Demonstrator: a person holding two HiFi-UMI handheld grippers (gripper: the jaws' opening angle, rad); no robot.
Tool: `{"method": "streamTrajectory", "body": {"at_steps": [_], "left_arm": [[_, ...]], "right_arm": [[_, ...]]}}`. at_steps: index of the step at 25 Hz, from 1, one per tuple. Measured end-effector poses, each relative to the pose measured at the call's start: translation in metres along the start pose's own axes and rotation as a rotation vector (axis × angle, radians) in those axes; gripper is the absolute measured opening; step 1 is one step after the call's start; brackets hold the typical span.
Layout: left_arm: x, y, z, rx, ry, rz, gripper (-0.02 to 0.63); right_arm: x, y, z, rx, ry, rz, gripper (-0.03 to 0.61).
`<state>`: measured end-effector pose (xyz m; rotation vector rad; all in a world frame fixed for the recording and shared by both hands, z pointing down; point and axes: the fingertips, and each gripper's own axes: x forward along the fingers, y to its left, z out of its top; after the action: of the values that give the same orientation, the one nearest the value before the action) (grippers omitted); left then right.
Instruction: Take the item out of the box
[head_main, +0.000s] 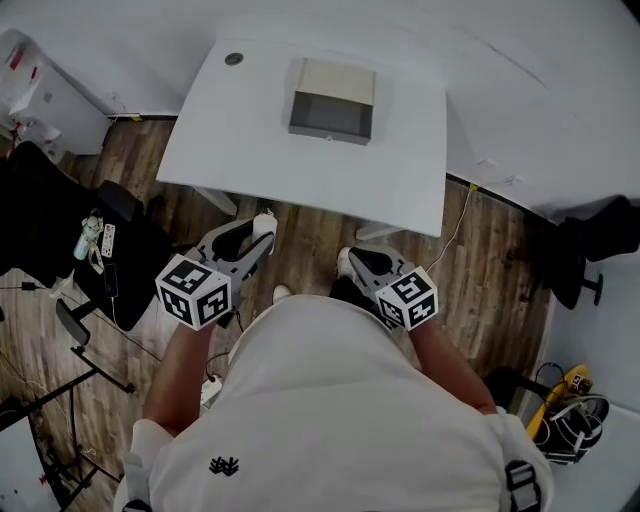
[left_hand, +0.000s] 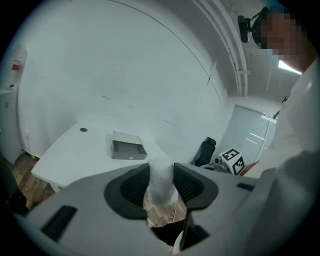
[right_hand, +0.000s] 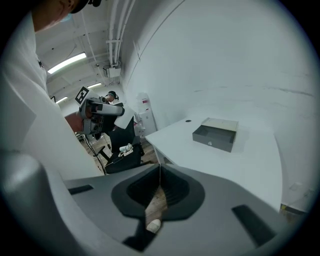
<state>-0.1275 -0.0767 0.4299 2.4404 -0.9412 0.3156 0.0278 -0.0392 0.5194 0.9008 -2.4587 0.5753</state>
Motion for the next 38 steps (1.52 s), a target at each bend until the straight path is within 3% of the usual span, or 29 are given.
{"method": "streamTrajectory", "body": {"at_steps": [9,38], "left_arm": [[-0.011,-0.012,-0.009,0.007,-0.007,-0.046,0.161],[-0.028,-0.005,-0.015,0.027,-0.008,-0.041,0.161]], "right_arm": [[0.004,0.018,0.002,-0.008,-0.009,-0.002,0.009],[0.012,0.031,0.015,-0.021,-0.045,-0.006,0.008]]}}
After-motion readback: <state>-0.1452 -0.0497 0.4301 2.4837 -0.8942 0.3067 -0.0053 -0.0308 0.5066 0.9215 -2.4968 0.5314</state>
